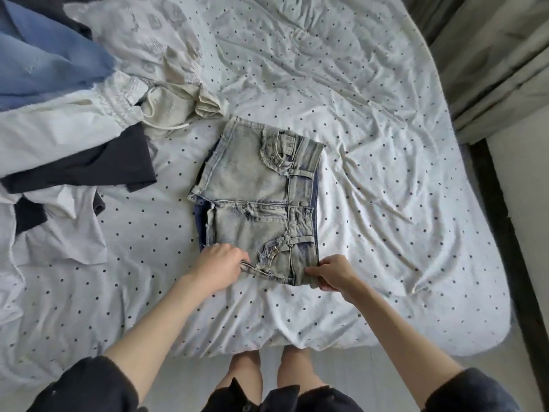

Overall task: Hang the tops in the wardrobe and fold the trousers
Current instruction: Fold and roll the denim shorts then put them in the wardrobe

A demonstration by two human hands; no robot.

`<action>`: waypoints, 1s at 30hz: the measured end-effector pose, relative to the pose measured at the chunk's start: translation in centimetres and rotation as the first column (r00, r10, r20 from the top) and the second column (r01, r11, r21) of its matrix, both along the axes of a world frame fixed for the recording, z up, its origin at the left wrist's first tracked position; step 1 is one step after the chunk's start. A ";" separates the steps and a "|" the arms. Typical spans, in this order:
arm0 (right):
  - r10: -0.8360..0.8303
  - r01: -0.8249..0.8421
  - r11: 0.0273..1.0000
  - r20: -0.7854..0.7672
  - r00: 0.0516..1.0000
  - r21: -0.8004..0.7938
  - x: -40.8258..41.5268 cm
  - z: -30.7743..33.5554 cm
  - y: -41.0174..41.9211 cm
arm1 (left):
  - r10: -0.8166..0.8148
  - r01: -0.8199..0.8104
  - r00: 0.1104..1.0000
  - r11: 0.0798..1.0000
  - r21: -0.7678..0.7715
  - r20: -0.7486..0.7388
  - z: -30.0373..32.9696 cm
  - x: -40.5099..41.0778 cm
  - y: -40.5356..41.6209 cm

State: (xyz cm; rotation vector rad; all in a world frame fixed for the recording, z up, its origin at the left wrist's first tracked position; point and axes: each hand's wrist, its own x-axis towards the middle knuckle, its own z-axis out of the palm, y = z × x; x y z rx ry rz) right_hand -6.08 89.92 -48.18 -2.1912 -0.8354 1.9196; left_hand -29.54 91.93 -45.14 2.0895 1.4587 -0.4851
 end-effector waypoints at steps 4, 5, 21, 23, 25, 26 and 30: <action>0.005 -0.009 0.994 0.037 0.999 0.105 0.3 2.7 2.7 | 0.005 -0.006 1.000 0.996 0.090 0.009 3.1 -0.1 3.8; -0.008 0.004 0.992 0.027 1.000 0.125 0.3 3.4 3.3 | 0.029 -0.031 0.999 0.991 0.131 0.019 3.4 -0.1 4.7; -0.243 0.184 0.849 0.057 0.968 0.496 0.9 1.5 19.0 | 0.134 -0.191 0.981 0.791 0.581 0.139 0.4 3.0 23.1; -0.265 0.161 0.846 0.139 0.954 0.508 1.0 -0.6 20.2 | 0.121 -0.189 0.981 0.794 0.577 0.154 -0.4 3.3 23.1; -0.275 0.157 0.856 0.176 0.945 0.492 1.0 -1.9 20.9 | 0.076 -0.175 0.979 0.796 0.580 0.191 -1.4 3.4 21.8; -0.274 0.154 0.869 0.198 0.941 0.471 0.8 -2.7 20.9 | 0.039 -0.153 0.978 0.801 0.578 0.205 -2.3 3.3 20.8; -0.263 -0.075 0.774 0.427 0.865 0.628 -0.4 -3.0 18.9 | -0.043 -0.065 0.977 0.873 0.483 0.209 -5.2 2.3 16.8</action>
